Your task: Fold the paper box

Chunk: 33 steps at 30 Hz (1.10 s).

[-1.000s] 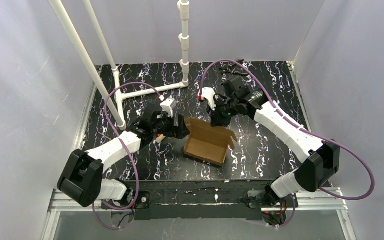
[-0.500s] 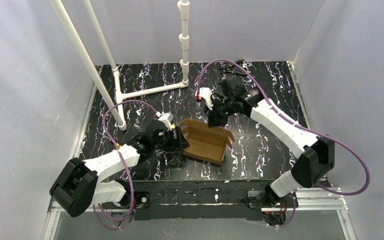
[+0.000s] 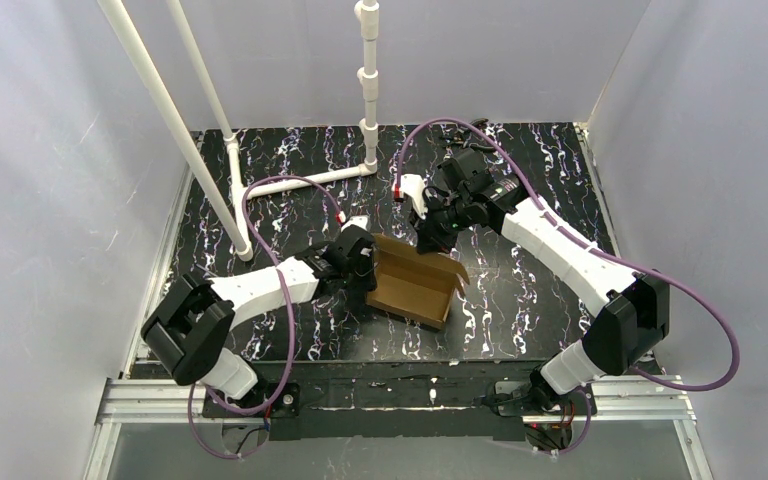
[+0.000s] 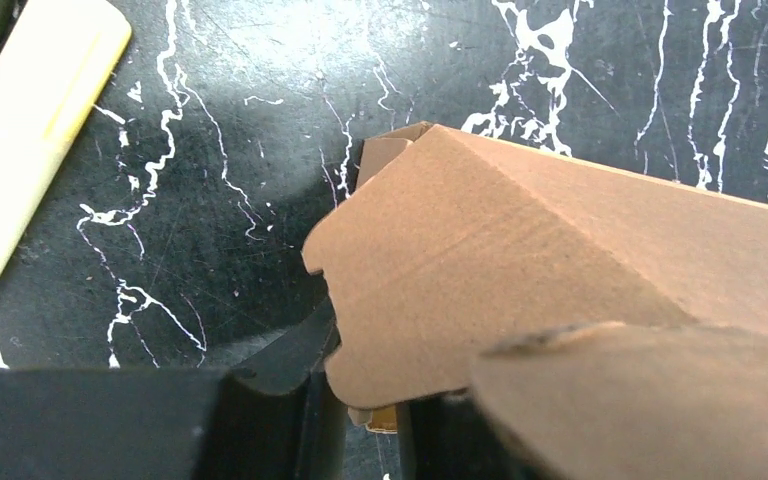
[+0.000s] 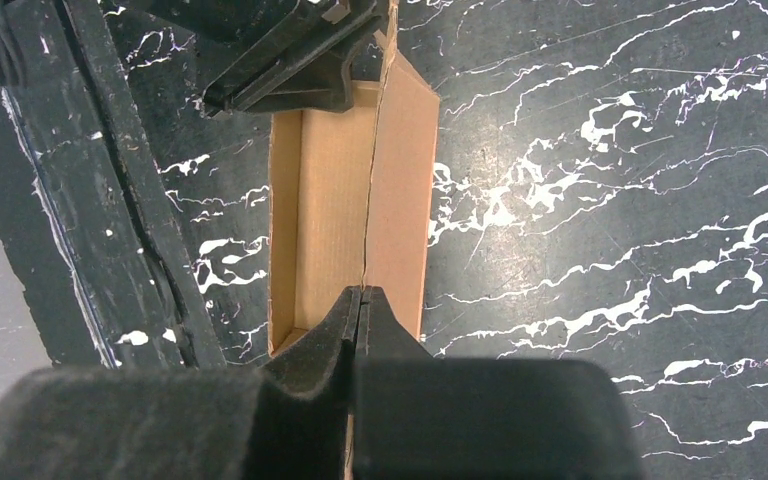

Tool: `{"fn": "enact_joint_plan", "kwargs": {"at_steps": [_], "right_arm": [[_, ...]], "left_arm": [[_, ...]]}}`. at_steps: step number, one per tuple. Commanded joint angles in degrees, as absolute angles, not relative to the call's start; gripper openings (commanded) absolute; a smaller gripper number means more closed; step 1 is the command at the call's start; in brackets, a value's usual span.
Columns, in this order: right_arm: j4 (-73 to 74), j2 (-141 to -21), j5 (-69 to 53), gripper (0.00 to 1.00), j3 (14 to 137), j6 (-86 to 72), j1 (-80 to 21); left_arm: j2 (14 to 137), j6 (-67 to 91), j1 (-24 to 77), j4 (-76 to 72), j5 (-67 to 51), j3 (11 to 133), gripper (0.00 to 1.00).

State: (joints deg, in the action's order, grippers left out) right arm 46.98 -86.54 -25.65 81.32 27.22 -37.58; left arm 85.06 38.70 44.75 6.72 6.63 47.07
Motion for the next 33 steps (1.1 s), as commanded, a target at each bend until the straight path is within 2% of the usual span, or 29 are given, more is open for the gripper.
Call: {"fn": "enact_joint_plan", "kwargs": {"at_steps": [1,3,4,10,11,12,13,20,25,31,33], "right_arm": [[45.8,-85.8,-27.3,0.01,82.0,27.5,-37.6],[45.7,-85.7,-27.6,0.01,81.9,27.5,-37.7],[45.7,-85.7,-27.6,0.01,81.8,27.5,-37.7],[45.8,-85.7,-28.1,0.01,81.9,27.5,-37.6],[45.8,-85.8,-28.1,0.01,81.8,27.5,-37.6],[45.9,-85.7,-27.9,0.01,81.9,27.5,-37.6],[45.9,-85.7,-27.8,0.01,82.0,27.6,-37.6],[46.0,-85.4,-28.3,0.02,82.0,27.7,-37.2],[46.1,-85.6,-28.8,0.02,81.9,27.9,-37.0],[46.1,-85.7,-29.3,0.02,81.9,27.7,-37.1],[46.0,-85.4,-29.4,0.02,81.6,27.8,-37.1]], "left_arm": [[86.6,37.9,45.9,11.6,10.8,49.4,0.15],[87.0,37.9,46.5,11.9,11.2,49.6,0.09],[87.2,37.7,46.7,12.1,11.5,49.8,0.0],[86.3,39.4,48.9,13.2,16.6,50.3,0.0],[86.0,40.1,49.0,13.2,16.8,50.2,0.03],[85.2,40.7,49.0,13.1,16.6,49.8,0.21],[84.5,40.9,49.1,13.0,16.4,49.5,0.29],[75.6,40.5,49.0,12.5,14.8,45.8,0.58],[71.4,40.5,48.3,11.3,15.9,43.0,0.69],[76.2,40.9,47.8,7.5,13.0,43.2,0.78],[76.7,40.9,47.2,3.7,11.4,41.0,0.78]]}}
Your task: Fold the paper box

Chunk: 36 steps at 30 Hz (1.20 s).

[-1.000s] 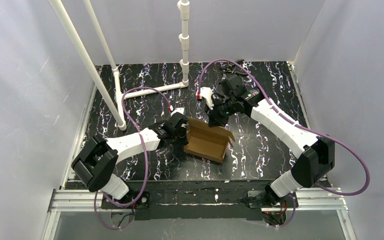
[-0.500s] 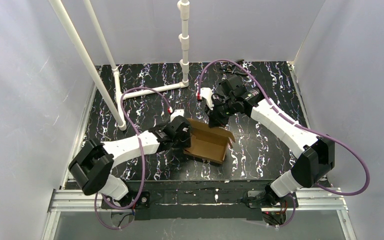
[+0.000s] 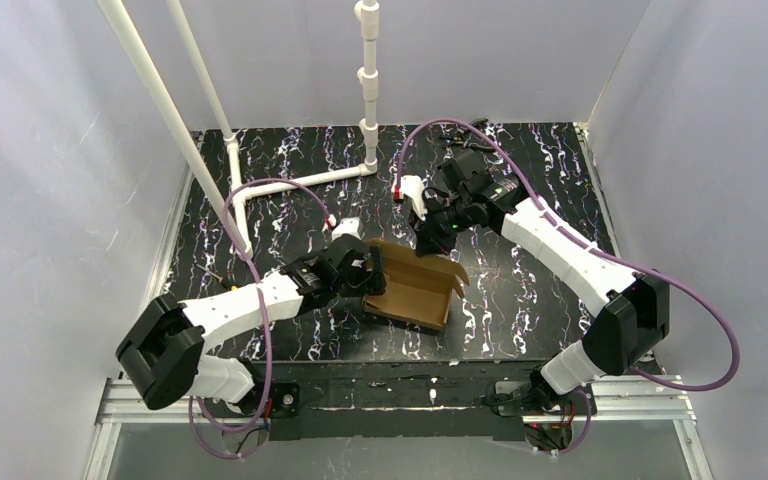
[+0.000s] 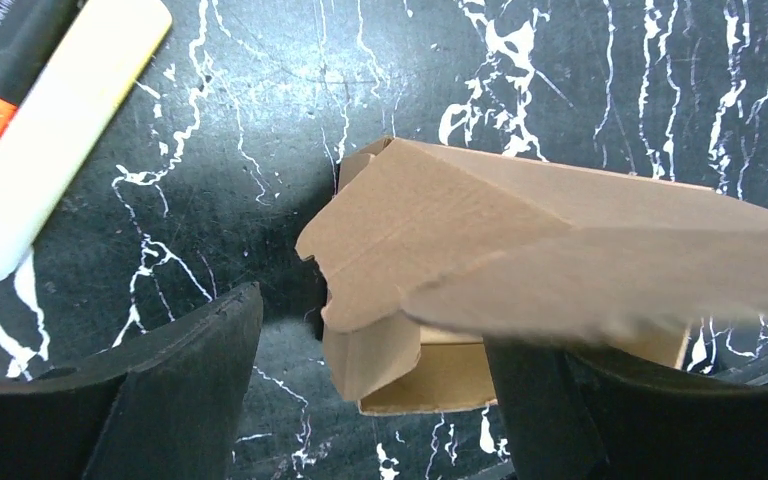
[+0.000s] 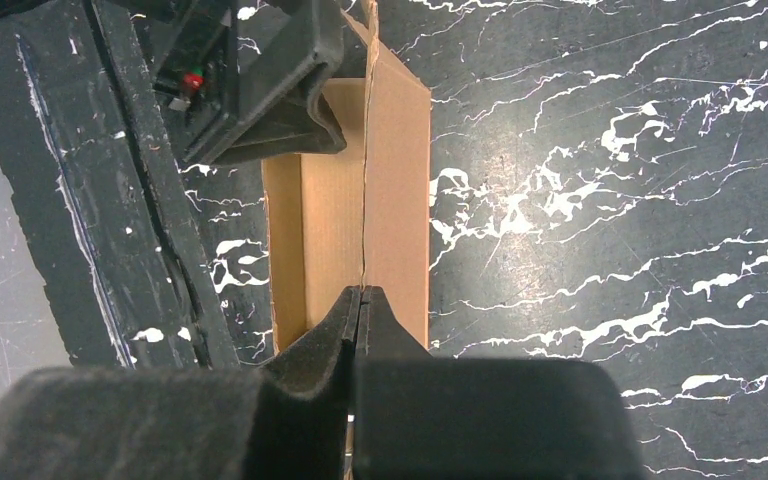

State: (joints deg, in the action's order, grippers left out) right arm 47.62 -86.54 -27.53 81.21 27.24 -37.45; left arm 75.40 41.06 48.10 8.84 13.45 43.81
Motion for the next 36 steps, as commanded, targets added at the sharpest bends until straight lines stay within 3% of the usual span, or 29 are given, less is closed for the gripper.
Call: {"fn": "enact_joint_plan", "kwargs": {"at_steps": [1,6,18,25,32,36], "right_arm": [[45.8,-85.3,-29.4,0.02,81.4,27.8,-37.1],[45.1,-84.7,-29.9,0.02,80.2,27.9,-37.1],[44.5,-85.4,-31.5,0.02,79.6,27.8,-37.1],[43.9,-86.1,-32.7,0.04,79.3,27.1,-37.0],[43.6,-86.5,-34.0,0.17,79.0,26.7,-37.6],[42.4,-85.8,-33.5,0.18,77.2,26.5,-37.6]], "left_arm": [[76.5,40.9,46.7,1.2,10.4,38.8,0.77],[76.7,40.2,44.8,-7.2,7.5,35.0,0.65],[84.0,35.3,44.8,-7.4,6.0,39.0,0.32],[85.6,31.6,47.9,1.5,16.1,44.6,0.0],[88.7,27.8,52.1,7.8,25.4,49.1,0.0],[88.7,27.9,52.3,7.9,25.5,49.1,0.25]]}}
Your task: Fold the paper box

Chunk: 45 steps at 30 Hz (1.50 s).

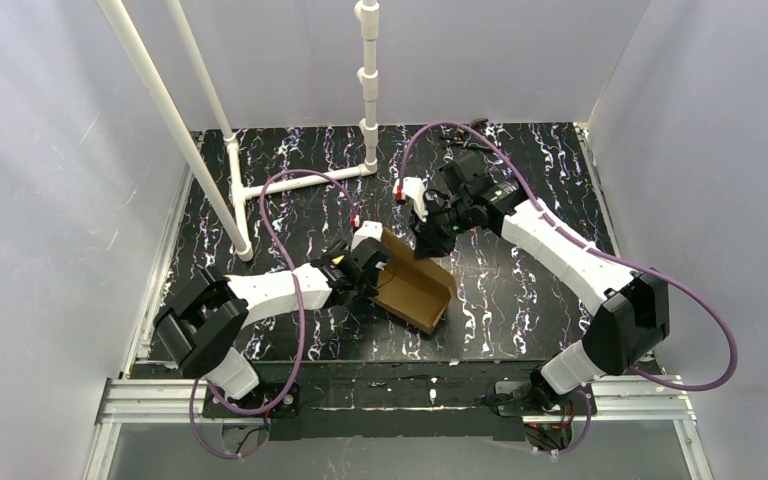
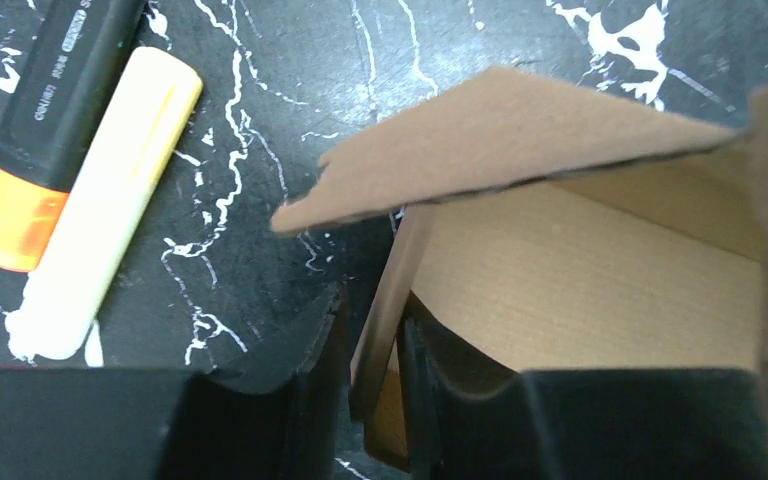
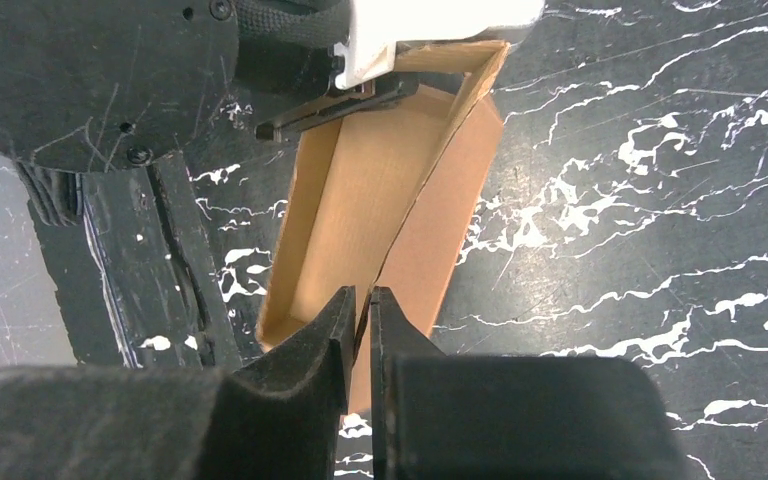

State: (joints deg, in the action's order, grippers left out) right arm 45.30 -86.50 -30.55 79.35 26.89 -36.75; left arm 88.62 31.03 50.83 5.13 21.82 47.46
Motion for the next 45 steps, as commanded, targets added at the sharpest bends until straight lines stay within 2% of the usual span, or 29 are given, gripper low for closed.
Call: {"fn": "enact_joint_plan", "kwargs": {"at_steps": [1,4,6,14,21,26,32,34,37,40,45], "right_arm": [[42.1,-85.5,-33.3,0.18,76.8,26.5,-37.6],[41.6,-85.2,-33.0,0.18,75.9,26.4,-37.6],[41.6,-85.3,-33.0,0.18,76.0,26.3,-37.6],[41.7,-85.4,-33.0,0.17,76.3,26.3,-37.6],[41.4,-85.7,-30.5,0.16,76.9,25.6,-37.5],[40.3,-85.8,-24.9,0.08,77.7,24.9,-37.4],[41.7,-86.7,-25.7,0.03,79.9,26.0,-37.1],[42.7,-86.9,-27.2,0.02,80.4,27.0,-37.1],[44.7,-86.9,-29.1,0.02,81.2,29.3,-37.1],[48.0,-86.8,-30.9,0.02,81.9,32.8,-36.9],[54.5,-86.9,-36.0,0.02,81.5,41.0,-35.3]], "left_arm": [[88.2,28.2,52.3,7.8,25.3,49.0,0.3],[86.9,29.3,52.3,7.6,24.3,49.0,0.45],[86.2,29.7,52.3,7.4,24.2,49.1,0.49],[86.2,28.4,51.9,7.2,25.2,51.8,0.51],[83.6,25.8,51.5,0.5,20.4,47.6,0.53],[79.0,27.3,51.2,-2.3,19.6,44.0,0.54],[73.4,29.9,51.2,-2.5,19.3,40.0,0.54],[70.8,31.6,51.1,-2.5,18.6,38.2,0.58],[65.4,36.4,51.0,-2.9,17.4,34.1,0.7],[60.2,43.6,50.6,-3.4,15.7,30.4,0.96],[52.3,48.5,50.0,-3.9,11.2,25.3,0.98]]}}
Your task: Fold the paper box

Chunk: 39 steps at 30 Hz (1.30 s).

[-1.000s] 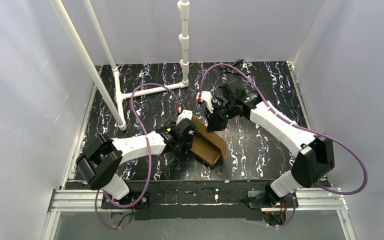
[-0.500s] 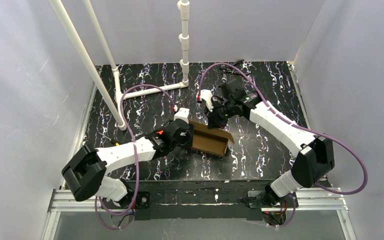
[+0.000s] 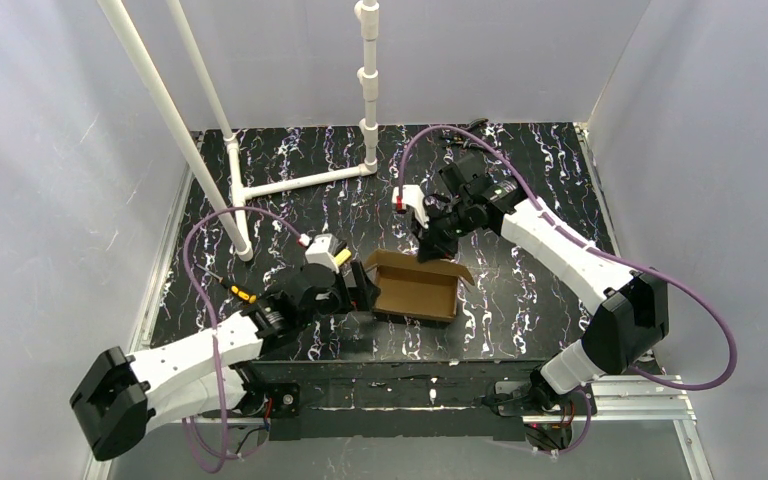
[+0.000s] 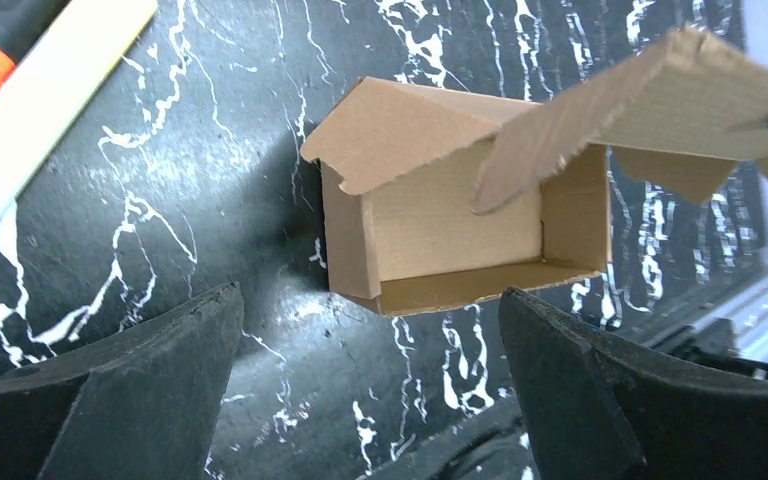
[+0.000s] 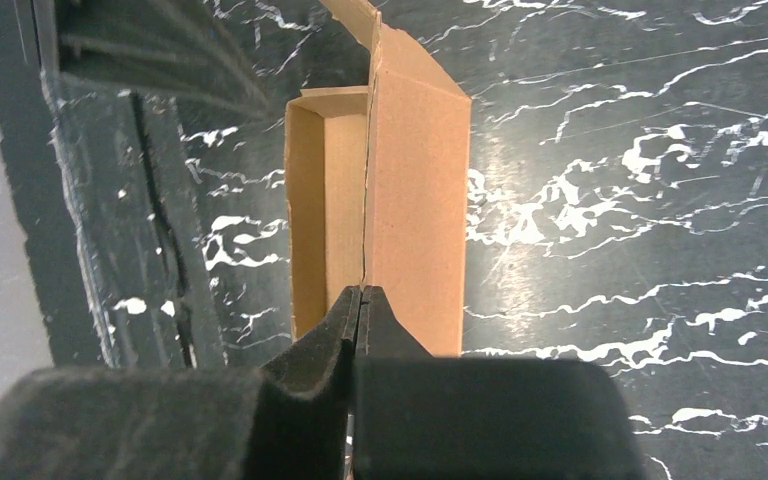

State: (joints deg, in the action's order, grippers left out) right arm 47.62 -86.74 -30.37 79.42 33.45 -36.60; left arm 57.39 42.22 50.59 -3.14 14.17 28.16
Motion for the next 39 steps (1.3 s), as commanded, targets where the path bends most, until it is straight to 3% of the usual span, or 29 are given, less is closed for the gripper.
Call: {"fn": "enact_joint_plan", "kwargs": {"at_steps": [1,14,28,39], "right_arm": [[55.7,-87.0,-37.1,0.02,81.5,42.2,-34.5],[60.3,-88.0,-41.8,0.03,82.0,46.8,-26.8],[52.3,-83.0,-45.1,0.03,77.7,39.4,-26.5],[44.7,-78.7,-45.0,0.06,73.1,33.9,-27.0]], "left_arm": [[50.5,48.8,49.9,-3.9,10.8,24.3,0.98],[31.1,51.2,49.1,-3.1,9.0,16.1,0.98],[35.1,41.5,49.2,-4.2,9.1,20.0,0.99],[51.2,36.3,49.3,-4.3,11.5,28.1,0.99]]}}
